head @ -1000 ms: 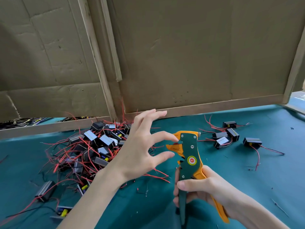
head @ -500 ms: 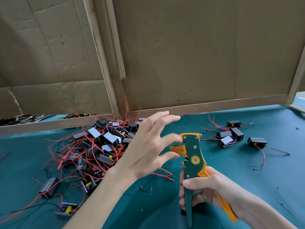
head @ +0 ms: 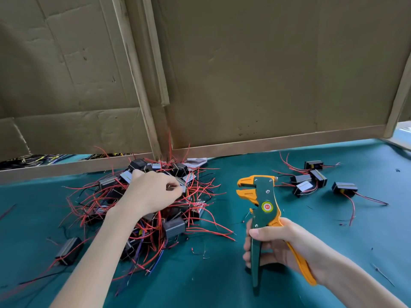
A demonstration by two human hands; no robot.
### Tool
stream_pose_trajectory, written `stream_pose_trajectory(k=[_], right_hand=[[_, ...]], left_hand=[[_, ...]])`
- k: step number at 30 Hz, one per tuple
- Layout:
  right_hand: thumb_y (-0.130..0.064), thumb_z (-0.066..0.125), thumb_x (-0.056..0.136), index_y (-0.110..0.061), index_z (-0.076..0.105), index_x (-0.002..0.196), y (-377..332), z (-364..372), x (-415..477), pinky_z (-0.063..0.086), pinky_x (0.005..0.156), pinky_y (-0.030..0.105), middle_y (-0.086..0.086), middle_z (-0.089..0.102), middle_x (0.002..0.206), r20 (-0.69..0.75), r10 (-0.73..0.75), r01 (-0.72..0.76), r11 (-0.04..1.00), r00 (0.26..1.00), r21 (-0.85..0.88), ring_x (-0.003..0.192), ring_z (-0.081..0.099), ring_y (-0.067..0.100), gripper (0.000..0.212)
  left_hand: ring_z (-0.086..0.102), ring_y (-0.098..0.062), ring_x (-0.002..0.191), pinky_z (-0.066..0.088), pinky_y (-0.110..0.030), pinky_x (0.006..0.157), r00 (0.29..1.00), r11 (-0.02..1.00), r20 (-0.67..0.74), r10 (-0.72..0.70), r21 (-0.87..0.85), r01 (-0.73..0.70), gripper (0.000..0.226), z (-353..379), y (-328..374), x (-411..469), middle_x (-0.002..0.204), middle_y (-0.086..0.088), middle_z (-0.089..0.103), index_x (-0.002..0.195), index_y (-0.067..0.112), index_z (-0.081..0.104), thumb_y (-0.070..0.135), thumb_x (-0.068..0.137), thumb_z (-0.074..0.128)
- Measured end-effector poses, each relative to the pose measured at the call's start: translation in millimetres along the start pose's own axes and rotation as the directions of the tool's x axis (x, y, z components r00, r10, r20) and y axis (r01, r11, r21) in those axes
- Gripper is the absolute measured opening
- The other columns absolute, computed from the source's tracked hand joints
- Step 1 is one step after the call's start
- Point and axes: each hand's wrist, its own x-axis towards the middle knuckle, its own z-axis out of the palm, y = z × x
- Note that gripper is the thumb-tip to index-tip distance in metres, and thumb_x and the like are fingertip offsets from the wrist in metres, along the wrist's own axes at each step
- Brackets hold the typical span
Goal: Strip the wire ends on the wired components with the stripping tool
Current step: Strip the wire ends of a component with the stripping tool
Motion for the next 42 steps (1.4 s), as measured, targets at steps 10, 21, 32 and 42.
stream_pose_trajectory(k=[10, 21, 32, 42], right_hand=[[-0.019, 0.088, 0.058, -0.009, 0.072, 0.083, 2, -3, 2, 0.056, 0.074, 0.048, 0.025, 0.066, 0.083, 0.004, -0.032, 0.032, 0.999, 0.999, 0.009, 0.078, 0.068, 0.040, 0.032], [-0.025, 0.095, 0.048, -0.009, 0.073, 0.084, 4, -1, 2, 0.056, 0.074, 0.048, 0.025, 0.066, 0.084, 0.024, -0.045, 0.045, 0.999, 0.999, 0.014, 0.079, 0.068, 0.041, 0.046], [-0.024, 0.094, 0.052, -0.008, 0.073, 0.084, -1, 1, -1, 0.056, 0.074, 0.048, 0.026, 0.066, 0.085, 0.036, -0.039, 0.038, 0.999, 0.999, 0.021, 0.080, 0.068, 0.042, 0.043], [-0.028, 0.092, 0.058, -0.011, 0.073, 0.086, -6, 10, -6, 0.056, 0.074, 0.047, 0.023, 0.068, 0.083, 0.069, -0.082, 0.086, 0.995, 0.994, -0.049, 0.079, 0.069, 0.041, 0.037]], left_hand=[[0.053, -0.014, 0.082, 0.035, -0.023, 0.072, 0.858, 0.900, -0.513, 0.029, -0.360, -0.246, 0.012, -11, 2, -1, 0.089, 0.007, 0.058, 0.103, 0.015, 0.056, 0.023, 0.093, 0.058], [0.056, -0.019, 0.071, 0.045, -0.018, 0.067, 0.975, 0.673, -0.221, -0.016, -0.724, -0.153, 0.037, -11, 53, -11, 0.092, -0.003, 0.048, 0.093, 0.031, 0.055, 0.002, 0.098, 0.034], [0.063, 0.000, 0.093, 0.043, -0.027, 0.090, 0.994, 0.419, -0.106, 0.009, -0.902, -0.100, 0.012, 8, 66, -15, 0.095, 0.019, 0.071, 0.074, 0.026, 0.069, 0.024, 0.086, 0.068], [0.057, -0.004, 0.058, 0.046, -0.013, 0.063, 0.975, 0.264, -0.144, 0.167, -0.947, -0.185, 0.015, 2, 71, -20, 0.076, 0.003, 0.072, 0.085, 0.018, 0.073, 0.025, 0.087, 0.060]])
